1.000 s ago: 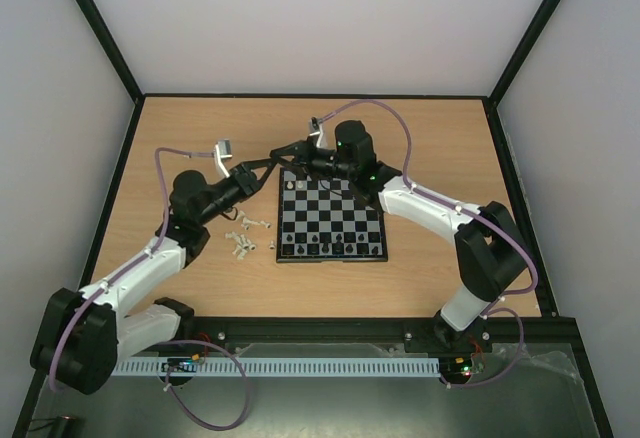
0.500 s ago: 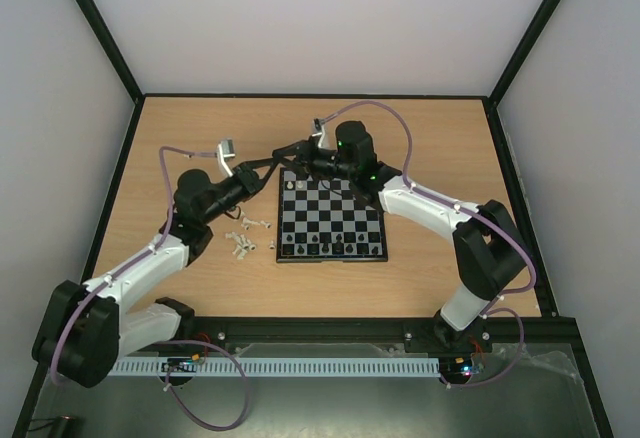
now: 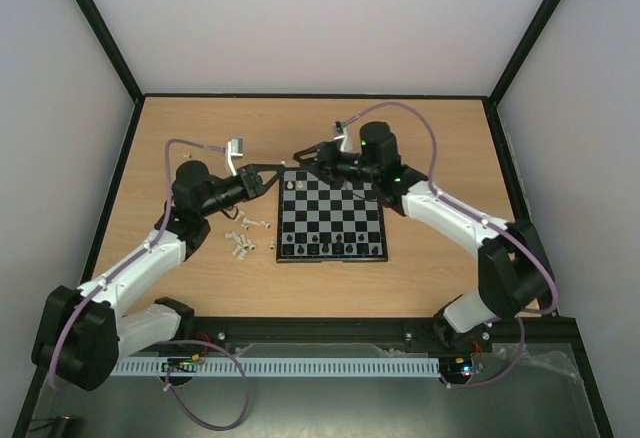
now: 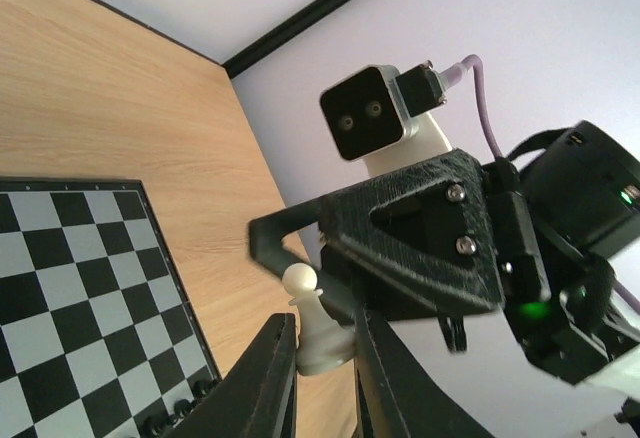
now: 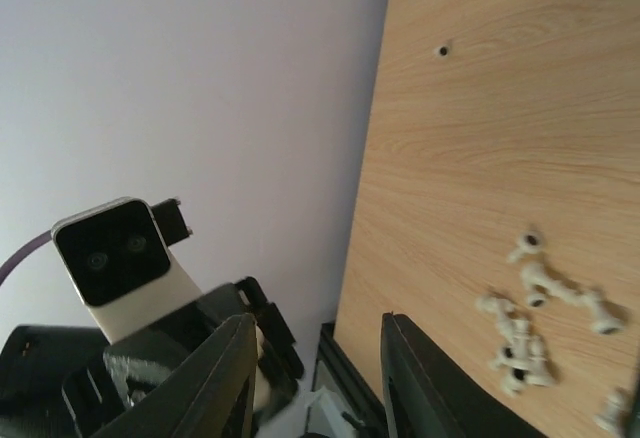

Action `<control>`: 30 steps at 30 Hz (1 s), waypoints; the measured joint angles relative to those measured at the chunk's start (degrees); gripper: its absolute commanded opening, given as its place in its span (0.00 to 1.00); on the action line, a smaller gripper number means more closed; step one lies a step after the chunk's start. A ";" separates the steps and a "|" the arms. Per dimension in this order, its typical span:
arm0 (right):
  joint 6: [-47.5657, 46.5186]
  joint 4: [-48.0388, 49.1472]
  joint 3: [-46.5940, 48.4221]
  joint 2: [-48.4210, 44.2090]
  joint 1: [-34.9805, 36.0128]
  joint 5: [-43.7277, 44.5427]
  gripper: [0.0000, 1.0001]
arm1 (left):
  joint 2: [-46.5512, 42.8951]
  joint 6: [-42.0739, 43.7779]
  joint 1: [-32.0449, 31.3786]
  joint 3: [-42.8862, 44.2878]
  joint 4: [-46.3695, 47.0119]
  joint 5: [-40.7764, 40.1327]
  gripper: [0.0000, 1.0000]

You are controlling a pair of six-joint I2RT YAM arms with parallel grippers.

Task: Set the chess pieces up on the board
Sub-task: Place the chess piece on the chessboard.

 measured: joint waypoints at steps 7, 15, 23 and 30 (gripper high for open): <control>-11.26 -12.92 -3.78 -10.95 -6.12 -4.76 0.37 | -1.97 1.73 2.32 -0.02 -2.19 9.64 0.14; -21.38 -22.38 -8.00 -21.62 -6.25 -16.09 0.33 | -4.94 0.50 1.16 -1.09 -2.84 19.23 0.15; -25.86 -25.81 -9.68 -24.96 -4.79 -23.45 0.31 | -12.33 2.91 -3.48 -2.49 -10.23 23.69 0.16; -28.11 -27.04 -8.00 -19.32 0.87 -26.01 0.32 | -18.23 6.75 -6.40 -2.58 -18.97 25.18 0.17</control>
